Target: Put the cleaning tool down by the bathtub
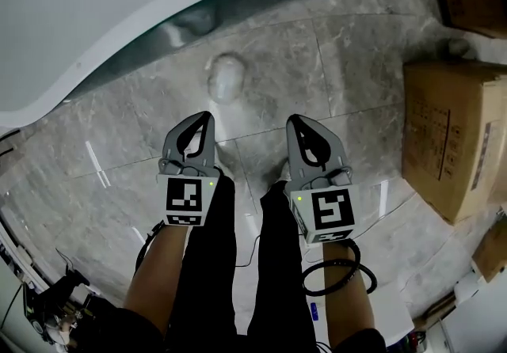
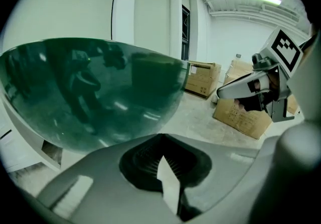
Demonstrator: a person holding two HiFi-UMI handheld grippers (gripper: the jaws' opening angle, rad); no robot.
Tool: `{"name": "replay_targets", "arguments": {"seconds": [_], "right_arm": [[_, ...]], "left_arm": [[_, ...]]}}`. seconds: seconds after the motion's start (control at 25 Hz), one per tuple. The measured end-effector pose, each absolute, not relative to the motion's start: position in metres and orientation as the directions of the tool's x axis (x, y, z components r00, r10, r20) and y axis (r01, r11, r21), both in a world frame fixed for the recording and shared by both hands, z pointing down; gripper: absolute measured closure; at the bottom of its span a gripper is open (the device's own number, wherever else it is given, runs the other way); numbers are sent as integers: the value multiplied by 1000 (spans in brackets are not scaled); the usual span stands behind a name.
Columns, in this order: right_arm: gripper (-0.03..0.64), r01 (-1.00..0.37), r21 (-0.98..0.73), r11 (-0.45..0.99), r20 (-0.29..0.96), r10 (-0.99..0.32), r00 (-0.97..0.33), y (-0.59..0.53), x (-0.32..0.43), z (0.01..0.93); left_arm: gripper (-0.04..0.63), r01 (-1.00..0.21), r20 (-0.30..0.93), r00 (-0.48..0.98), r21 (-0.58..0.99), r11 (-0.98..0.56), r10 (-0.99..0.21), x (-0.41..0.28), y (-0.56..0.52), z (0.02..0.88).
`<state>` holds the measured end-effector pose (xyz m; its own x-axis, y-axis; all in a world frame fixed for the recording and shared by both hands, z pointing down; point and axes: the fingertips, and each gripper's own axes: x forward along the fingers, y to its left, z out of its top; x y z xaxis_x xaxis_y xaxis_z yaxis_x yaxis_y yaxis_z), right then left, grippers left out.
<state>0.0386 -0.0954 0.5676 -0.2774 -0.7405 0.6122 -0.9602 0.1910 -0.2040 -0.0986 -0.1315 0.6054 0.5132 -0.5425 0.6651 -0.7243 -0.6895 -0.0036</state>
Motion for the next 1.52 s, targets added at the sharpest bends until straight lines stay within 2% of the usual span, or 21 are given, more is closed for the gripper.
{"name": "replay_targets", "arguments": {"seconds": [0.52, 1.52], "right_arm": [[601, -958, -190, 216, 523, -803, -285, -118, 25, 477], [601, -964, -183, 194, 405, -879, -254, -115, 57, 313]], "left_arm": [[595, -757, 629, 482, -50, -651, -609, -119, -132, 522], [595, -869, 527, 390, -63, -492, -755, -122, -122, 354]]}}
